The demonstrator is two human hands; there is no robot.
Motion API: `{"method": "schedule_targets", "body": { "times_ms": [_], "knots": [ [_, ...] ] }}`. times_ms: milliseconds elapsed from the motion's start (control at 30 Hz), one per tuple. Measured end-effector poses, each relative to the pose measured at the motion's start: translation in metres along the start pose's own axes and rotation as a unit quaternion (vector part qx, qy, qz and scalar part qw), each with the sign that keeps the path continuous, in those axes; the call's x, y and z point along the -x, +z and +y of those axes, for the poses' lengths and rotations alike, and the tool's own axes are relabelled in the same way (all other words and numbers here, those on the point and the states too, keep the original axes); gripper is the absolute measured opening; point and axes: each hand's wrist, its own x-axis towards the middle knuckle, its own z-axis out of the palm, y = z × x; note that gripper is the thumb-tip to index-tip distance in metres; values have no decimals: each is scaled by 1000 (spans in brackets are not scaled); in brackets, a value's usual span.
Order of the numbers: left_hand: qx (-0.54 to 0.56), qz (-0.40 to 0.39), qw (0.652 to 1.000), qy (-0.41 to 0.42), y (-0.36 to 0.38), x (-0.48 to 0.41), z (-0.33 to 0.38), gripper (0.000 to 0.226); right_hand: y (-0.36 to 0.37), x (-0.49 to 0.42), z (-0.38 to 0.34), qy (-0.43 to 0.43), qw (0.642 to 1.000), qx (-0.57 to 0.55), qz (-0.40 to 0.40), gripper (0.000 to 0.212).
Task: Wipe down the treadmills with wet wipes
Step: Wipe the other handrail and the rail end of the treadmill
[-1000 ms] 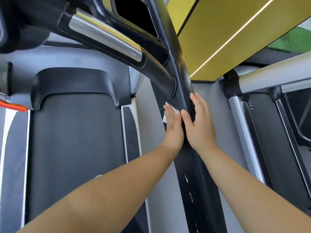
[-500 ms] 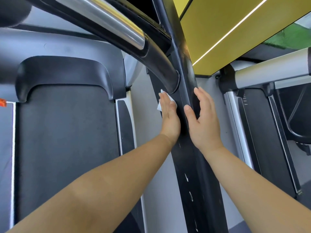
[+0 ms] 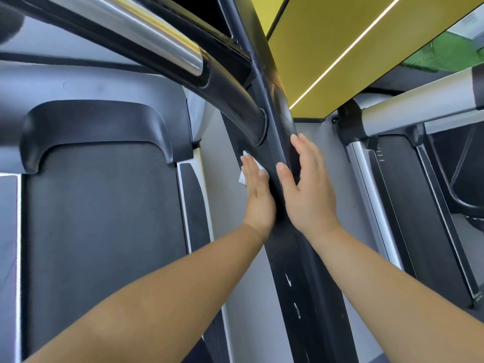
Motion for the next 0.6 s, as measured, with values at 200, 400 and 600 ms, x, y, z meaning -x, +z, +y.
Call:
{"method": "schedule_targets", "body": {
  "times_ms": [200, 400, 600],
  "knots": [
    [-30, 65, 997, 42, -28, -59, 26, 80, 0, 0, -1, -4, 1000, 10, -3, 50],
    [-11, 16, 1000, 2, -25, -57, 0, 102, -1, 0, -1, -4, 1000, 9, -7, 50],
    [-17, 34, 995, 91, -21, -41, 19, 64, 0, 0, -1, -3, 1000, 5, -2, 50]
  ]
}}
